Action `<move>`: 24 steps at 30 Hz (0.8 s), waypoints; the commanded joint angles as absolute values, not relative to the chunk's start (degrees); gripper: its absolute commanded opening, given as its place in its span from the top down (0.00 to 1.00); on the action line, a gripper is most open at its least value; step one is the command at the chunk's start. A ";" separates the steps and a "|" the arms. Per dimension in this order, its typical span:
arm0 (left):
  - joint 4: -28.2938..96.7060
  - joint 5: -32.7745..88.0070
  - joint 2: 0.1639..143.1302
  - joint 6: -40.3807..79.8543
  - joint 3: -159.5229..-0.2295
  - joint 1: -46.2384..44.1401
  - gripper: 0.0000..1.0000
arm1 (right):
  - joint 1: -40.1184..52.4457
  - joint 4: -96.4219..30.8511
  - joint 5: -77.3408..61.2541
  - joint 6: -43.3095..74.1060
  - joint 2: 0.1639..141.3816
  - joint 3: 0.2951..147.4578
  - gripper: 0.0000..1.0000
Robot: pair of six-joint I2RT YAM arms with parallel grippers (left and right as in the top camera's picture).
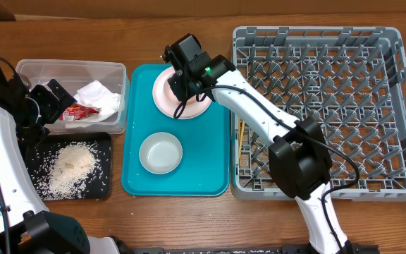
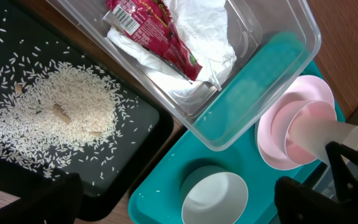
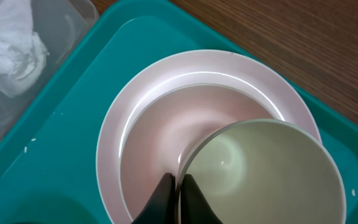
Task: Sort waste into correct bins and load items into the dishwasher
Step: 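Grasp the white cup with the right gripper and lift it, then carry the white cup to the back-left corner of the rack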
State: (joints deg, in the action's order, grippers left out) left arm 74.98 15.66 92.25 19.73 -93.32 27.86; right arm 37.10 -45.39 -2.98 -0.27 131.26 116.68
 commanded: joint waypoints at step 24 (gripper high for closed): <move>74.74 15.44 91.81 20.34 -94.54 28.05 0.00 | 3.86 -47.66 -62.94 1.74 117.40 117.38 0.96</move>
State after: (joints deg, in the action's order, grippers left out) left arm 74.98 15.66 92.25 19.73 -93.32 27.86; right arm 6.02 -47.99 -47.75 1.56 117.27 116.68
